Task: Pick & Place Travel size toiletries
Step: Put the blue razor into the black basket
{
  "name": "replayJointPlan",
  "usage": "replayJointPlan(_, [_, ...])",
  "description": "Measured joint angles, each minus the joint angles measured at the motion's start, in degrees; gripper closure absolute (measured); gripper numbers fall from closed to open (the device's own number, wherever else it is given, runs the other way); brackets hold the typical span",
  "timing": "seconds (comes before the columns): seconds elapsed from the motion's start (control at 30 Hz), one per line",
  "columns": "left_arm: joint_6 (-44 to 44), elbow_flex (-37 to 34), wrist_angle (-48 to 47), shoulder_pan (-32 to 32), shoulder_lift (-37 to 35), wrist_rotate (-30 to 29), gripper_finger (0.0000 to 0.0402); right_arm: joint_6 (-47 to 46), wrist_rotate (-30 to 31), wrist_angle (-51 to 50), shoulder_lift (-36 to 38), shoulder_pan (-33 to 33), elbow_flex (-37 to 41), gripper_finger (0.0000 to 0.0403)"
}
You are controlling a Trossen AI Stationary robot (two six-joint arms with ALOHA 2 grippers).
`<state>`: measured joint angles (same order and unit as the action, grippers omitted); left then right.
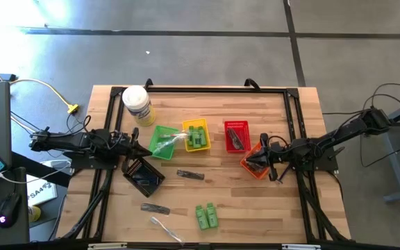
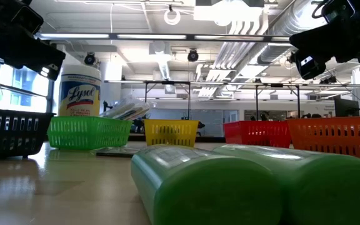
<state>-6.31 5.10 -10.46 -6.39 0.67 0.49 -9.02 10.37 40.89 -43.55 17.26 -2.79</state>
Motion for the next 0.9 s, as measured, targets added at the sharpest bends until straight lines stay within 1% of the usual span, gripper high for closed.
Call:
replayJointPlan(0.27, [-1.71, 0.0, -0.05, 0.0, 0.0, 0.21, 0.0401, 0.0, 0.0, 0.01, 0.0, 0.0, 0.0, 0.0398])
replayJointPlan(0.6, [0.65, 0.0, -0.09, 0.0, 0.0, 0.26, 0.0401, 0.0, 0.0, -0.81, -0.01, 0.0, 0.0, 0.0398])
replayJointPlan(0.83, [1.99, 0.0, -0.09, 0.0, 0.0, 0.26, 0.0401, -0.79, 0.12, -3.94, -0.02, 0.0, 0.0, 0.0398])
replayJointPlan(0.9, [1.97, 0.0, -0.1, 0.0, 0.0, 0.26, 0.0401, -2.46, 1.52, -5.46, -0.07, 0.06, -0.07, 0.0398])
